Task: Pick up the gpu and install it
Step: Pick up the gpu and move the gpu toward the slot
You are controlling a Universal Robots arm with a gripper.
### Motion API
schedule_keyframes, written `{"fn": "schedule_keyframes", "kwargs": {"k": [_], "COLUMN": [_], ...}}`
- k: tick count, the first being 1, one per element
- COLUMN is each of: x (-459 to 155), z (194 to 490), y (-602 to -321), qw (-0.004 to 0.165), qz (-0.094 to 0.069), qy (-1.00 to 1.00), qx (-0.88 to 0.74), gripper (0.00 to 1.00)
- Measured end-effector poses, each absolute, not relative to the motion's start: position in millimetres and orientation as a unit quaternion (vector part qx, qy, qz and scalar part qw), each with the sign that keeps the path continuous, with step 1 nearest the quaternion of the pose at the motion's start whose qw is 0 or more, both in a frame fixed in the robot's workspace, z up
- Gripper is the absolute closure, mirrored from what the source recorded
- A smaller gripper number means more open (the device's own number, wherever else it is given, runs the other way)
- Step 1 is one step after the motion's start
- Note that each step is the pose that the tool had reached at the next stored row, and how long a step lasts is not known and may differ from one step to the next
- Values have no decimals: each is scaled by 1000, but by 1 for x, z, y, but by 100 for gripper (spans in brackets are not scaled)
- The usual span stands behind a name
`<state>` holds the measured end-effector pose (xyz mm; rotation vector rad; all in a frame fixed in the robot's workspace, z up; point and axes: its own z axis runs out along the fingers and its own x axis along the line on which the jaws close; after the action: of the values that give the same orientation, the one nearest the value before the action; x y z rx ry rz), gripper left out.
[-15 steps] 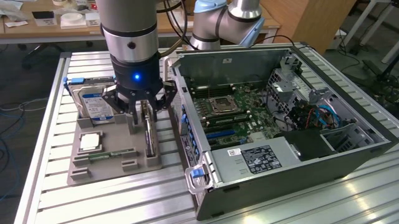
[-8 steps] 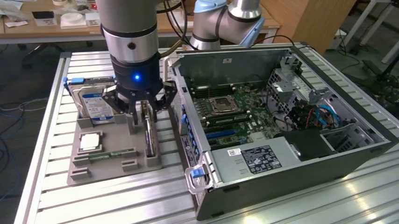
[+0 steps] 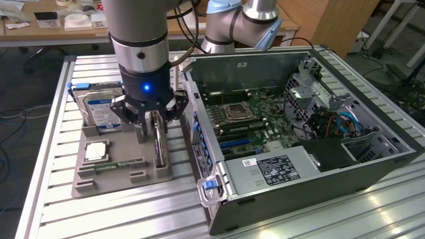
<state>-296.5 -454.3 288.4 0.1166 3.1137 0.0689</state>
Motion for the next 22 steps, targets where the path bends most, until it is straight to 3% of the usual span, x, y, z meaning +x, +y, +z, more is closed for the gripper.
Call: {"fn": "schedule_keyframes", "kwargs": {"k": [22], "x": [-295], "z": [263], "y": [-443], "qw": [13], "qz": [22], "qy": [999], "qx": [37], "gripper": [53]}}
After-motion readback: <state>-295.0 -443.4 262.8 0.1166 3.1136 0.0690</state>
